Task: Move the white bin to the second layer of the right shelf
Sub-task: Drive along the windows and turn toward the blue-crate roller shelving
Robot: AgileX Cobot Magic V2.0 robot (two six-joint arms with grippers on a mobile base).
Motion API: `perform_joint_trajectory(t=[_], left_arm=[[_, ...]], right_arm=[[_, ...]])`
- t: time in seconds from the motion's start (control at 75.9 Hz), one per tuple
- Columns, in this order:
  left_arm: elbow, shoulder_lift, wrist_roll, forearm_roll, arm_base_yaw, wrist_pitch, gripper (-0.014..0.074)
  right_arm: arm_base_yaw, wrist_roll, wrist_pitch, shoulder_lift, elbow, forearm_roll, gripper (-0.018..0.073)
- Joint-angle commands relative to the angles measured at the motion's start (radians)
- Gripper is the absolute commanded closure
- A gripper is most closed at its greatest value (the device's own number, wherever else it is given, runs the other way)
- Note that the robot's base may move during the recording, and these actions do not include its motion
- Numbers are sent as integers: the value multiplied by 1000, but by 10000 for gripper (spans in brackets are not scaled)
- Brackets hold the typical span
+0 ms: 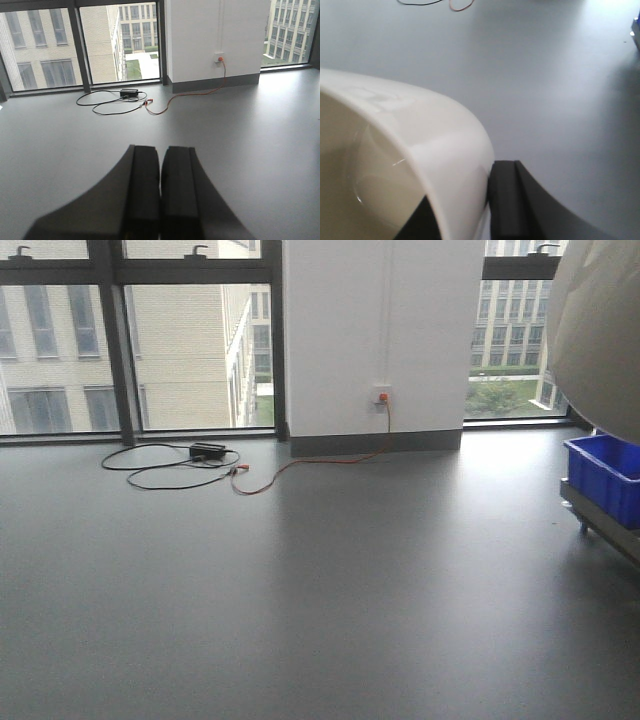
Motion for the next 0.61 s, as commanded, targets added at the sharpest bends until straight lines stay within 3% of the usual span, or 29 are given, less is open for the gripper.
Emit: perform_joint_trajectory(t=[0.0, 0.593], left_arm=[[37, -14, -3, 0, -5, -87, 512], [37, -14, -3, 0, -5, -87, 512]], right_arm=[[-5, 0, -95, -1, -32, 3, 503], [-5, 0, -95, -1, -32, 3, 503]])
